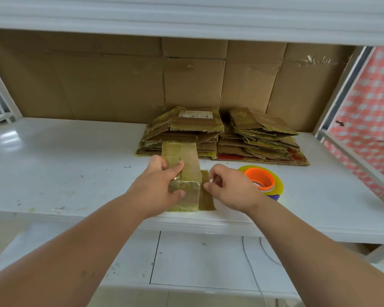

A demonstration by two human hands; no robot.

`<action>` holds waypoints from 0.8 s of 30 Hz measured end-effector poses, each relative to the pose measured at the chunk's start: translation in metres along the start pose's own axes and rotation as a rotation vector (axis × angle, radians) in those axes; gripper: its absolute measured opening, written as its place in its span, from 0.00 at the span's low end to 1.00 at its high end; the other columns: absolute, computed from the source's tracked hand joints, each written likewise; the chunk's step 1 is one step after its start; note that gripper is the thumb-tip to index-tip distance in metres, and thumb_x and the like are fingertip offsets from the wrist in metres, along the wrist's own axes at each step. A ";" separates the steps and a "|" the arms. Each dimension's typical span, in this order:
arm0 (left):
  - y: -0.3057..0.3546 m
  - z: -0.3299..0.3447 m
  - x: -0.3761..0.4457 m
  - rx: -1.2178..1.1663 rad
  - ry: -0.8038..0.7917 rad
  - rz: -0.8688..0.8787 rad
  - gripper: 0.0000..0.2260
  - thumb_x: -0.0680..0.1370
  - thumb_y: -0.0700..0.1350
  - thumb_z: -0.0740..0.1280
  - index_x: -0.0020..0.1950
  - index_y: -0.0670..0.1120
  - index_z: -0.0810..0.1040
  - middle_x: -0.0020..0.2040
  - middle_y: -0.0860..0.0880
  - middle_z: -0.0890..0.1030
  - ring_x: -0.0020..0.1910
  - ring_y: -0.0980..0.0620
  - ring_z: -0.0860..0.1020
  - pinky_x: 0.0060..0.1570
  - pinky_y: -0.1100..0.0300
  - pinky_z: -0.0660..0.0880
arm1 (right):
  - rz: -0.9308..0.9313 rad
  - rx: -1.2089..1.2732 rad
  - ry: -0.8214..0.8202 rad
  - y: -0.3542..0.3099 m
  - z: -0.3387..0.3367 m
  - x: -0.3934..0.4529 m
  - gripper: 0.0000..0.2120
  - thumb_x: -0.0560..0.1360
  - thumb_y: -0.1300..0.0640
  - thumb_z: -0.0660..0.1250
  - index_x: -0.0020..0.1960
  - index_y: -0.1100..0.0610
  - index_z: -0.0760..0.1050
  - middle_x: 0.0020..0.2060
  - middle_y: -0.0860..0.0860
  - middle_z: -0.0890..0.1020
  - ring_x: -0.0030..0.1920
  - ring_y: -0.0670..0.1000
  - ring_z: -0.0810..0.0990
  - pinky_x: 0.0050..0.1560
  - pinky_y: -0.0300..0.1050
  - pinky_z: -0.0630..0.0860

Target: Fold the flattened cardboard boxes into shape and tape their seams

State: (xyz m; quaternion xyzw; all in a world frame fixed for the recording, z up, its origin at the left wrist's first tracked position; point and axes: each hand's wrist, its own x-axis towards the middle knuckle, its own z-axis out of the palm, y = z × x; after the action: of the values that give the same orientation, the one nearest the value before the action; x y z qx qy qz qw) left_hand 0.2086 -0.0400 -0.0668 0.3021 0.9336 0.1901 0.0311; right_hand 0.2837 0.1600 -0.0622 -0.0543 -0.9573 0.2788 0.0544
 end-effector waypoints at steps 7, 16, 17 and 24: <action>-0.018 -0.026 0.002 -0.363 -0.092 -0.015 0.19 0.82 0.38 0.61 0.72 0.51 0.74 0.58 0.56 0.67 0.50 0.55 0.74 0.54 0.65 0.74 | -0.190 -0.097 -0.048 -0.015 0.003 0.007 0.21 0.80 0.52 0.65 0.73 0.49 0.68 0.44 0.42 0.72 0.47 0.45 0.72 0.47 0.38 0.66; -0.023 -0.018 0.008 -0.195 -0.025 0.051 0.21 0.80 0.40 0.67 0.72 0.55 0.73 0.57 0.58 0.67 0.45 0.62 0.70 0.44 0.76 0.64 | -0.106 0.013 -0.058 -0.019 0.009 0.010 0.14 0.78 0.58 0.68 0.62 0.54 0.73 0.37 0.47 0.76 0.45 0.53 0.82 0.48 0.51 0.78; -0.021 -0.016 0.009 -0.180 -0.010 0.045 0.21 0.80 0.41 0.67 0.72 0.55 0.73 0.58 0.58 0.67 0.45 0.61 0.70 0.44 0.76 0.64 | -0.085 0.043 -0.079 -0.018 0.007 0.009 0.15 0.77 0.61 0.67 0.63 0.54 0.73 0.38 0.48 0.78 0.45 0.53 0.83 0.49 0.51 0.79; -0.018 -0.028 0.012 -0.252 -0.142 0.003 0.24 0.78 0.33 0.67 0.71 0.52 0.75 0.62 0.56 0.67 0.50 0.55 0.73 0.58 0.61 0.73 | -0.052 0.135 -0.165 -0.013 0.002 0.011 0.15 0.79 0.62 0.63 0.65 0.53 0.69 0.40 0.52 0.85 0.39 0.44 0.85 0.50 0.52 0.82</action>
State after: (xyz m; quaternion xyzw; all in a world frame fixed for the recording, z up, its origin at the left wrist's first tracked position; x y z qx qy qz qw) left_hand 0.1842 -0.0556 -0.0473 0.3099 0.8974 0.2839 0.1344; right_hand 0.2715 0.1499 -0.0559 -0.0024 -0.9385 0.3449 -0.0140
